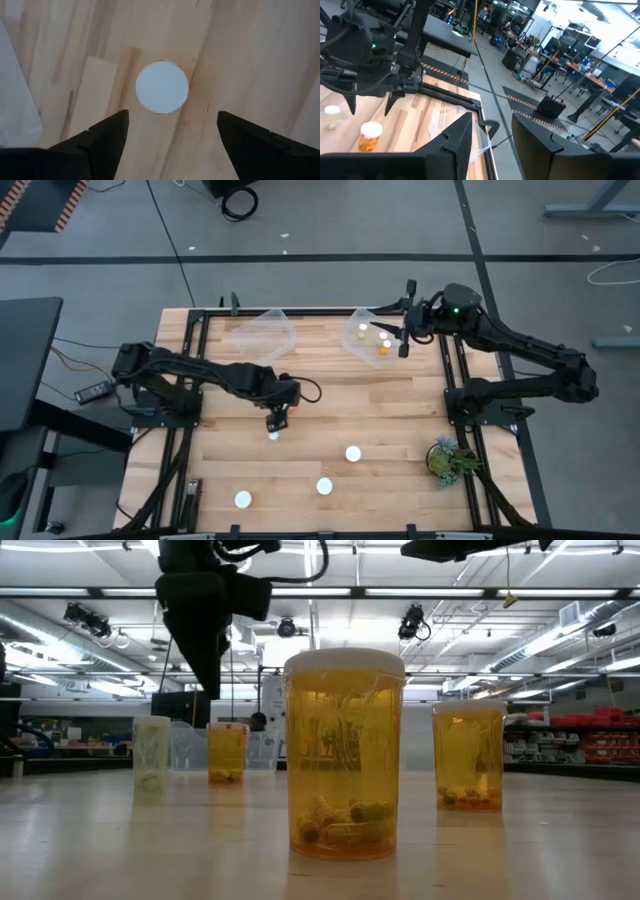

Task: Pick and place medicine bottles into bin by pill shape (circle, oval)
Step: Put the large orange pill bottle into the left transparent bin

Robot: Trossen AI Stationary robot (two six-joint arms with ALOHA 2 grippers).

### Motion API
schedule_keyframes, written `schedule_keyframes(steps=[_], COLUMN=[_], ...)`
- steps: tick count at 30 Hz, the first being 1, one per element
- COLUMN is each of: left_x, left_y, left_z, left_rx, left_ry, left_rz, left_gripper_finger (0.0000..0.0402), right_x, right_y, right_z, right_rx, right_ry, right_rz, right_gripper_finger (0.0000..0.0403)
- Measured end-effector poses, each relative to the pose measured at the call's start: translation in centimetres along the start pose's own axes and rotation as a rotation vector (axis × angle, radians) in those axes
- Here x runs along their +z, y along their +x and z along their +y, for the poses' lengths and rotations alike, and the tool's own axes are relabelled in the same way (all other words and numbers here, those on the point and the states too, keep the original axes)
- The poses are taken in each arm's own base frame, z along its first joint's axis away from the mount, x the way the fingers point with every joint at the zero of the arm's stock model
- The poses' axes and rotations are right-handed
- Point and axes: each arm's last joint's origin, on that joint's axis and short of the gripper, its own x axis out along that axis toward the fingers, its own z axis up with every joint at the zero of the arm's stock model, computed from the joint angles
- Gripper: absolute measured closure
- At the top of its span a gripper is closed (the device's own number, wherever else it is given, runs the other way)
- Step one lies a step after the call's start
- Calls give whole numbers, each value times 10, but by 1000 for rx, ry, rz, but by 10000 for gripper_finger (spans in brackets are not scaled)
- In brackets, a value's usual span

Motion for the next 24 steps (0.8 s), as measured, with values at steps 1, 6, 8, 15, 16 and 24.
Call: schedule_keyframes(steps=[1,6,8,15,16,24], left_x=[3,13,14,17,16,17], left_y=[1,8,12,21,21,21], left_z=[-1,0,4,12,12,12], left_rx=[2,12,20,20,13,3], left_ry=[8,11,2,-28,-30,-50], left_rz=[6,21,35,66,72,73], left_gripper_finger=[87,80,75,63,62,62], right_x=[-1,-2,-2,-3,-4,-10], right_y=[0,0,0,0,0,-4], right_z=[0,0,0,0,0,-11], right_rx=[1,5,6,13,10,-30], right_ry=[0,2,2,-10,-13,-3], right_rz=[5,12,14,30,30,60], right_gripper_finger=[256,256,256,256,256,256])
